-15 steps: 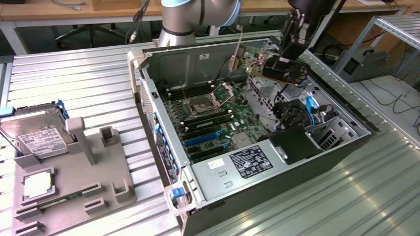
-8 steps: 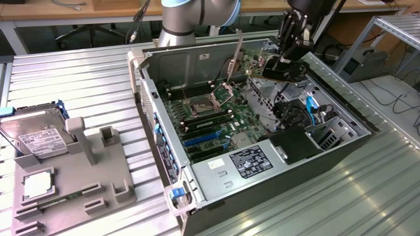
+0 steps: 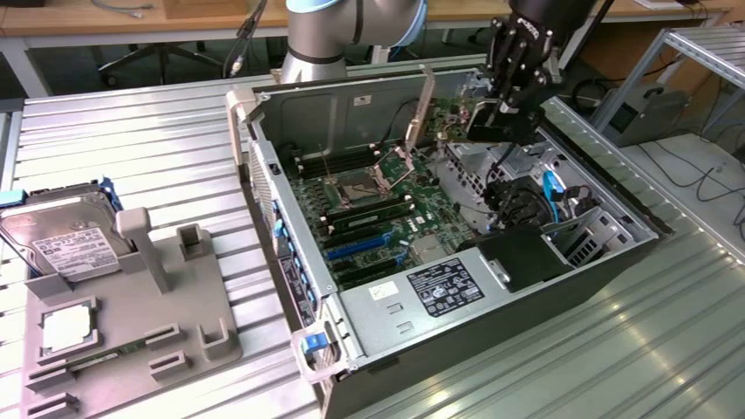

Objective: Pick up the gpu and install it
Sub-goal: 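Insert the gpu into the slot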

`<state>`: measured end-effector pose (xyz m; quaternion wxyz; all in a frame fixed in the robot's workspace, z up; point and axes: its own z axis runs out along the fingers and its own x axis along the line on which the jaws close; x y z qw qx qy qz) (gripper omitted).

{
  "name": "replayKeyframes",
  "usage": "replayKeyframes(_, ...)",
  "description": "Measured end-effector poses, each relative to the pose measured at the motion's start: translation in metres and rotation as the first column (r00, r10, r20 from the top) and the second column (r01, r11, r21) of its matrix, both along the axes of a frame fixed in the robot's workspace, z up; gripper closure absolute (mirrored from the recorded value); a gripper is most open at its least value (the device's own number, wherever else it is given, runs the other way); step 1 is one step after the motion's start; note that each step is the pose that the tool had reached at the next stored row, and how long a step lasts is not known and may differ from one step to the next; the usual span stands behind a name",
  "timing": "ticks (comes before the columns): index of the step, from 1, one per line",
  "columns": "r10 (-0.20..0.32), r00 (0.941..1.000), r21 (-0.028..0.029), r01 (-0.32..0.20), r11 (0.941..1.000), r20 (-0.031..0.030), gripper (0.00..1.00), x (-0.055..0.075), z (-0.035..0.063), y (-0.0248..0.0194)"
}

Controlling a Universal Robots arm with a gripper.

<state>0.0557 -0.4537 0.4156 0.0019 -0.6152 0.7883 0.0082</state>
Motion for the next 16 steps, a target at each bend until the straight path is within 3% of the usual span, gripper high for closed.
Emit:
replayKeyframes(5, 0.097, 0.9953, 0.0, -0.097, 0.9953, 0.0, 0.73, 0.0, -0.0007, 0.0001)
replayKeyframes(10, 0.195, 0.9809, 0.0, -0.195, 0.9809, 0.0, 0.73, 0.0, -0.0013, 0.0006)
replayKeyframes(16, 0.203, 0.9791, 0.0, -0.203, 0.9791, 0.0, 0.73, -0.0006, -0.0013, 0.0008)
